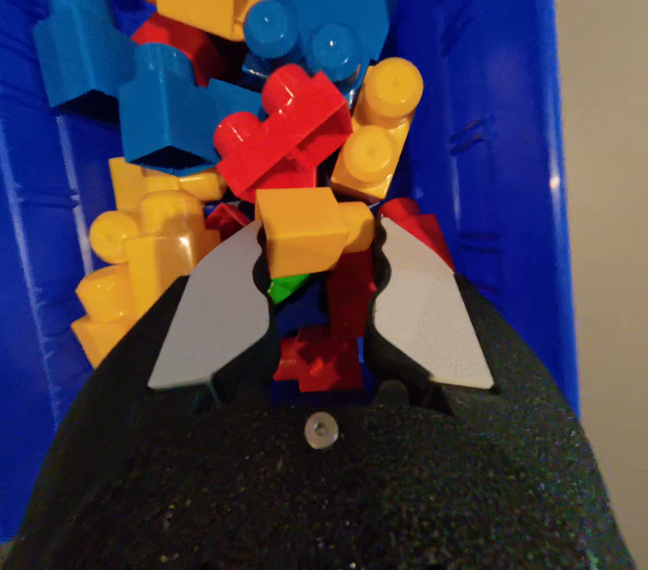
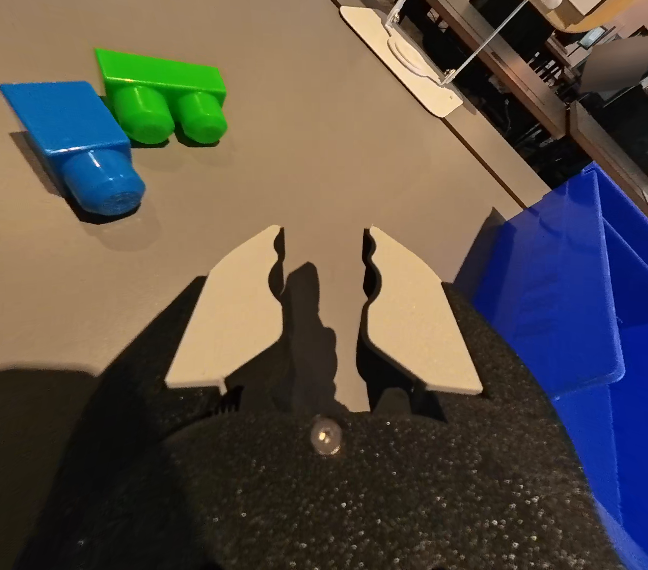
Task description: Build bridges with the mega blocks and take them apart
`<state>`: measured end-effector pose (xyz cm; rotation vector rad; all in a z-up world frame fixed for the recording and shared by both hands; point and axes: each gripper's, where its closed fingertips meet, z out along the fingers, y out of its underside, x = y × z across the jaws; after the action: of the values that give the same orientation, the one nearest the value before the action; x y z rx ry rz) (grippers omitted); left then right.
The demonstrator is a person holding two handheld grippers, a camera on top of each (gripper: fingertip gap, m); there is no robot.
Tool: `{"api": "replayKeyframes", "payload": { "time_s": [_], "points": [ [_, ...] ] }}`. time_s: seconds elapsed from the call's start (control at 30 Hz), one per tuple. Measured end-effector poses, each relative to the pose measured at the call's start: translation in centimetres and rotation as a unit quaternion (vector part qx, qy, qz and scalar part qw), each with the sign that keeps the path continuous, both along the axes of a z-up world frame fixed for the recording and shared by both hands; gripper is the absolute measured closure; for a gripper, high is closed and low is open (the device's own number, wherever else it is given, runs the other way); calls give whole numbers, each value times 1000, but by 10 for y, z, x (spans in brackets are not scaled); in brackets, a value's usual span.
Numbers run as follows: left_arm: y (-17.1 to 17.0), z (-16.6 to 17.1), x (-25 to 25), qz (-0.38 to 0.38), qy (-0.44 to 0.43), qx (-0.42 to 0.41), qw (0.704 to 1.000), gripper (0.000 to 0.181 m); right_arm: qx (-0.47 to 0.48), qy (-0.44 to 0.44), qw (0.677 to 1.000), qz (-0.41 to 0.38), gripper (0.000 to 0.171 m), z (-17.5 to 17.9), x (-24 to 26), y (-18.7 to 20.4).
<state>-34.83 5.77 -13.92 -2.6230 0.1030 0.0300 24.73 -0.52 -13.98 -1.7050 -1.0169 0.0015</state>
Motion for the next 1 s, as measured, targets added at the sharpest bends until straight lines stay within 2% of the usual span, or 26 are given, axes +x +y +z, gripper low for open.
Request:
{"api": "replayKeyframes", "payload": {
  "time_s": [0.1,0.17,0.27,0.33,0.4,0.5,0.6,0.73,0.83,0.9,1.0],
  "points": [
    [-3,37,9,5,1,78,997,125,-1,-3,1000,-1,129,-1,0,0],
    [-3,71,36,-20,-18,138,990,125,-2,-2,1000,0,129,-1,-1,1],
    [-3,120,121,-126,-117,204,964,125,-7,13,1000,9,129,2,-5,4],
    [-7,134,198,-228,-218,189,930,125,-10,31,999,24,129,6,-13,7],
    [-11,129,268,-314,-300,148,889,125,-10,33,999,39,128,10,-24,11],
    [-16,92,353,-401,-378,66,832,125,29,18,997,63,128,29,-43,16],
    [-17,42,405,-430,-409,-3,805,125,62,-12,991,116,128,47,-70,16],
    [-27,11,435,-448,-427,-40,784,125,130,-86,967,202,127,54,-106,36],
    [-32,-3,437,-449,-426,-41,785,125,133,-62,953,265,125,44,-135,55],
    [-33,-1,437,-440,-446,-40,779,125,113,-31,950,291,125,36,-147,63],
    [-24,16,434,-418,-489,-3,766,125,114,-45,944,306,124,23,-146,62]
  ]
}}
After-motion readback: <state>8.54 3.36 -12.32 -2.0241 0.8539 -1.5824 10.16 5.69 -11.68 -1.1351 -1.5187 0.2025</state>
